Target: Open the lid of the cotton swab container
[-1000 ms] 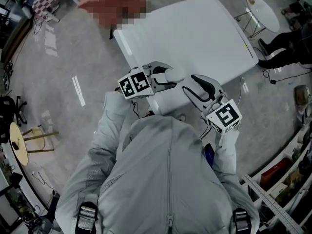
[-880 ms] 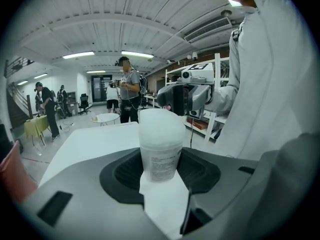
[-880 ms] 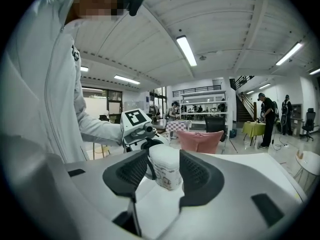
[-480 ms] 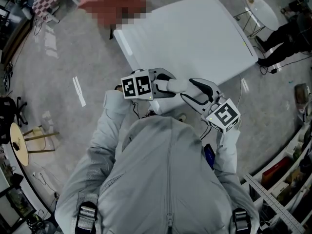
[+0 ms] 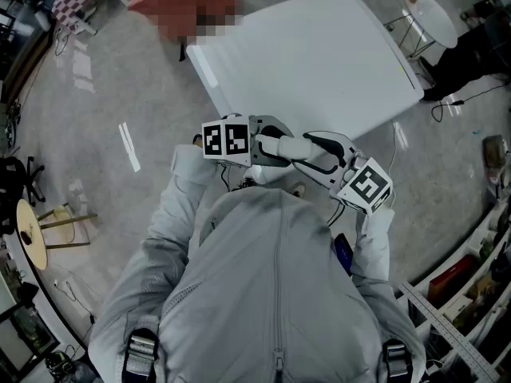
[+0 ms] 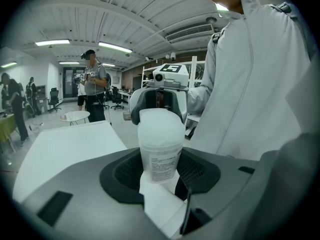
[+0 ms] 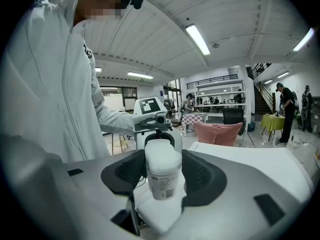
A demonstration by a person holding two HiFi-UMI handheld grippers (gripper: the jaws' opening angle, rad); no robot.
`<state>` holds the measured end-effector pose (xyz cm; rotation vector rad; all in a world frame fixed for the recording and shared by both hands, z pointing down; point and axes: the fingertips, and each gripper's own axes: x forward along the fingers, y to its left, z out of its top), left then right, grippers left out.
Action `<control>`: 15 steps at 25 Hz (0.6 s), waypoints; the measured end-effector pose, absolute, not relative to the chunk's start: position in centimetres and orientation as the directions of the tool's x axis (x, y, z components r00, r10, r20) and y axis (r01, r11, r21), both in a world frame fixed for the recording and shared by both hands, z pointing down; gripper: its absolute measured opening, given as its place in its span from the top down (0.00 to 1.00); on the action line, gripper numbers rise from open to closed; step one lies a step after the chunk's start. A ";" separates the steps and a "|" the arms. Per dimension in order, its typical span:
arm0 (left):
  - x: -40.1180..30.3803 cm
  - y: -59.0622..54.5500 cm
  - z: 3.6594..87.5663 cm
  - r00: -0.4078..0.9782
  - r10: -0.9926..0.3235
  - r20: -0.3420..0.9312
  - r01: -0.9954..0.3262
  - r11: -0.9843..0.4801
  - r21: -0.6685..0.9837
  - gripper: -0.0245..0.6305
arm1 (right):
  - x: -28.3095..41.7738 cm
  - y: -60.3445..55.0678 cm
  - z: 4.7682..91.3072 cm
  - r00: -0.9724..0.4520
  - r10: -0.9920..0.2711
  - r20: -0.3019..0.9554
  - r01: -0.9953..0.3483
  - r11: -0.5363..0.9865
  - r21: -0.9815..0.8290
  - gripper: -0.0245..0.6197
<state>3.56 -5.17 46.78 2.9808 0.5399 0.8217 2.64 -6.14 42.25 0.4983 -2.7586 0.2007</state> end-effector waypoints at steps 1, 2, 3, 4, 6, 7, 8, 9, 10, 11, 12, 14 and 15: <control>3.6 -5.1 46.7 0.804 0.329 0.495 0.329 -0.940 0.092 0.65 | 2.6 -6.1 42.2 -0.885 -0.316 0.341 -0.362 0.929 -0.078 0.61; 3.6 -5.0 46.7 0.804 0.328 0.496 0.330 -0.940 0.087 0.65 | 2.7 -6.1 42.1 -0.887 -0.316 0.337 -0.362 0.929 -0.081 0.60; 3.6 -5.0 46.7 0.803 0.324 0.500 0.331 -0.940 0.079 0.65 | 2.7 -6.0 42.0 -0.889 -0.315 0.331 -0.361 0.929 -0.086 0.60; 3.5 -5.0 46.6 0.803 0.319 0.504 0.330 -0.941 0.070 0.65 | 2.7 -6.1 41.9 -0.893 -0.312 0.324 -0.359 0.928 -0.095 0.60; 3.5 -5.2 46.5 0.804 0.307 0.509 0.326 -0.944 0.054 0.65 | 2.8 -6.1 41.8 -0.901 -0.309 0.304 -0.360 0.924 -0.130 0.60; 3.4 -5.3 46.5 0.806 0.300 0.511 0.323 -0.945 0.046 0.65 | 2.8 -6.2 41.8 -0.904 -0.308 0.295 -0.363 0.920 -0.151 0.60; 3.4 -5.4 46.5 0.807 0.293 0.513 0.320 -0.947 0.038 0.65 | 2.9 -6.4 41.9 -0.906 -0.309 0.288 -0.366 0.915 -0.168 0.60; 3.5 -5.6 46.5 0.807 0.286 0.516 0.317 -0.948 0.029 0.65 | 2.9 -6.5 41.9 -0.907 -0.311 0.283 -0.368 0.913 -0.178 0.60; 3.5 -5.7 46.6 0.808 0.281 0.519 0.316 -0.949 0.021 0.65 | 3.0 -6.6 41.9 -0.907 -0.313 0.280 -0.371 0.911 -0.182 0.60; 3.6 -5.8 46.6 0.808 0.277 0.520 0.315 -0.949 0.015 0.65 | 3.0 -6.6 41.9 -0.907 -0.316 0.277 -0.373 0.910 -0.183 0.60; 3.7 -5.8 46.5 0.810 0.274 0.518 0.314 -0.949 0.010 0.65 | 3.1 -6.7 41.8 -0.908 -0.319 0.272 -0.375 0.908 -0.187 0.60; 3.9 -6.0 46.3 0.816 0.269 0.512 0.311 -0.951 0.004 0.65 | 3.4 -6.9 41.7 -0.909 -0.326 0.261 -0.382 0.901 -0.205 0.60; 4.0 -6.0 46.3 0.818 0.266 0.511 0.309 -0.951 0.000 0.65 | 3.6 -6.9 41.6 -0.908 -0.330 0.257 -0.387 0.897 -0.214 0.60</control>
